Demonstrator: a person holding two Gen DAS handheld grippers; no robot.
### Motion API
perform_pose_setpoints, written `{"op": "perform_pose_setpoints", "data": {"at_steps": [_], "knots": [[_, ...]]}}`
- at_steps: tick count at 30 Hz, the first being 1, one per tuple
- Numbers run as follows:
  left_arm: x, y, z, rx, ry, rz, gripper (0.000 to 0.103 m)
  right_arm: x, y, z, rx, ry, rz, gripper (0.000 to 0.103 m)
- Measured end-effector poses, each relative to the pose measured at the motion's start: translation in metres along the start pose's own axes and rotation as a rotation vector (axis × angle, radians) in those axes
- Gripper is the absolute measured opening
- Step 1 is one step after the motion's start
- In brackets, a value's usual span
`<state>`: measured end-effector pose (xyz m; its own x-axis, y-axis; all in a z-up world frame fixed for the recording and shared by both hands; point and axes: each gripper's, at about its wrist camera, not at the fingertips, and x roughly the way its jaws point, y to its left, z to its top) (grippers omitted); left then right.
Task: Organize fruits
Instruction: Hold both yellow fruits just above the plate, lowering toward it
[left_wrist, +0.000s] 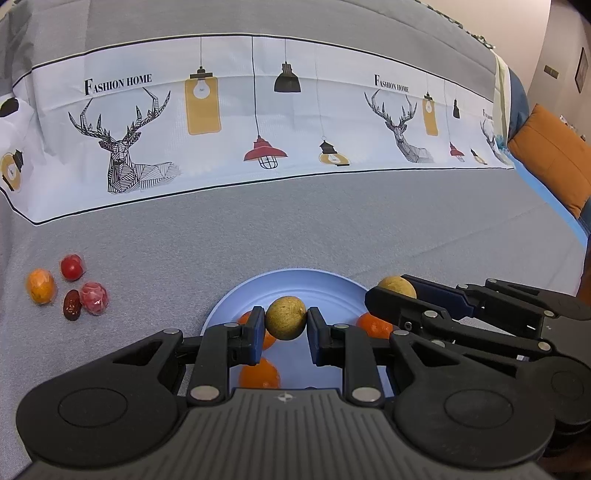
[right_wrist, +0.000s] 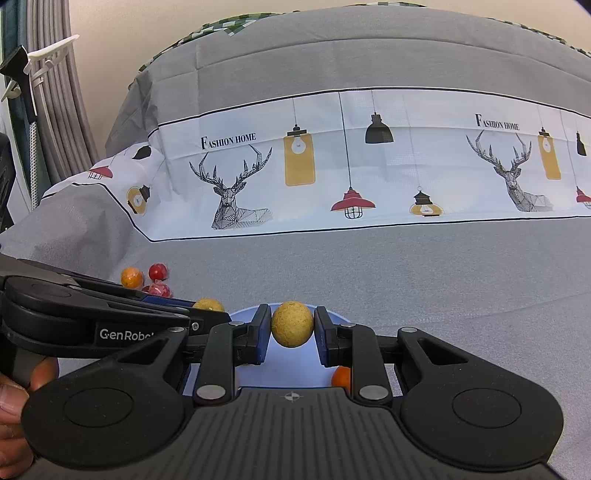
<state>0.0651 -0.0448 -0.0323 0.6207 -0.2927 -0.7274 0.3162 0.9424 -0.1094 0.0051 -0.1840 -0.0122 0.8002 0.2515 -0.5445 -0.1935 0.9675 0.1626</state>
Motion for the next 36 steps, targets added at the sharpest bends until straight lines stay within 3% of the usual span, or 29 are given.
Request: {"op": "perform_pose_setpoints", "data": {"at_steps": [36], "knots": [[0.0014,-0.0014,-0.0011,-0.003,0.009,-0.006,0.026,0.0007,0.0009,0.0002,-0.007,0.006,0.001,0.027]]}}
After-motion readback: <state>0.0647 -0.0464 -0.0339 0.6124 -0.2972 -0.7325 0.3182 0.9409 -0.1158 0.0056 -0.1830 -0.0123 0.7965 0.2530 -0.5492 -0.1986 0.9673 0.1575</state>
